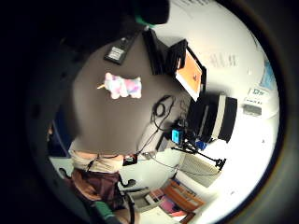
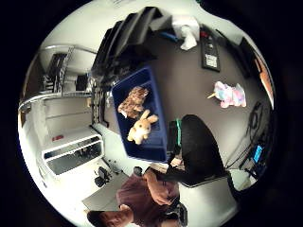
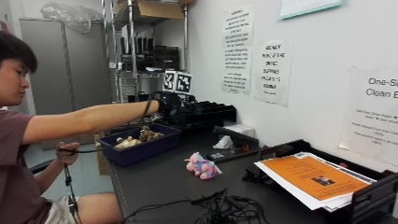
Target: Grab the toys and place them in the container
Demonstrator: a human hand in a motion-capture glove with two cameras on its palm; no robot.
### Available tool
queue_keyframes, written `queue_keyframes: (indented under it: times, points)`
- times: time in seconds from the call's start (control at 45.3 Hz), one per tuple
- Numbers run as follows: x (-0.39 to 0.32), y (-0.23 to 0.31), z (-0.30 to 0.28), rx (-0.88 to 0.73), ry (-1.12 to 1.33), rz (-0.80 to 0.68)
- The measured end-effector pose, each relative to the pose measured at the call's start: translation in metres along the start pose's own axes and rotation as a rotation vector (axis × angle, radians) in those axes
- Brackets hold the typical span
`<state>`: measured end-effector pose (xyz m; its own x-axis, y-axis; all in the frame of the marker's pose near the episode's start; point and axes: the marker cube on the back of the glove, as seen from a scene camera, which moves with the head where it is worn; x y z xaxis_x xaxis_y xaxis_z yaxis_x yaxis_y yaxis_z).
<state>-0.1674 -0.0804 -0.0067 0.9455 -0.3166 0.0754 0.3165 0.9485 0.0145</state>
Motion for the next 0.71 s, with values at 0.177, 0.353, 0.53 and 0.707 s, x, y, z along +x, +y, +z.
queue_keyframes:
  times: [0.177,0.353,0.53,0.707]
  points:
    - [0.052,-0.024,0.066,-0.092,-0.030,0.039]
    - [0.079,-0.062,0.163,-0.222,-0.042,0.065]
    - [0.106,-0.089,0.233,-0.156,-0.045,0.135]
    - [0.115,-0.093,0.238,0.064,-0.078,0.135]
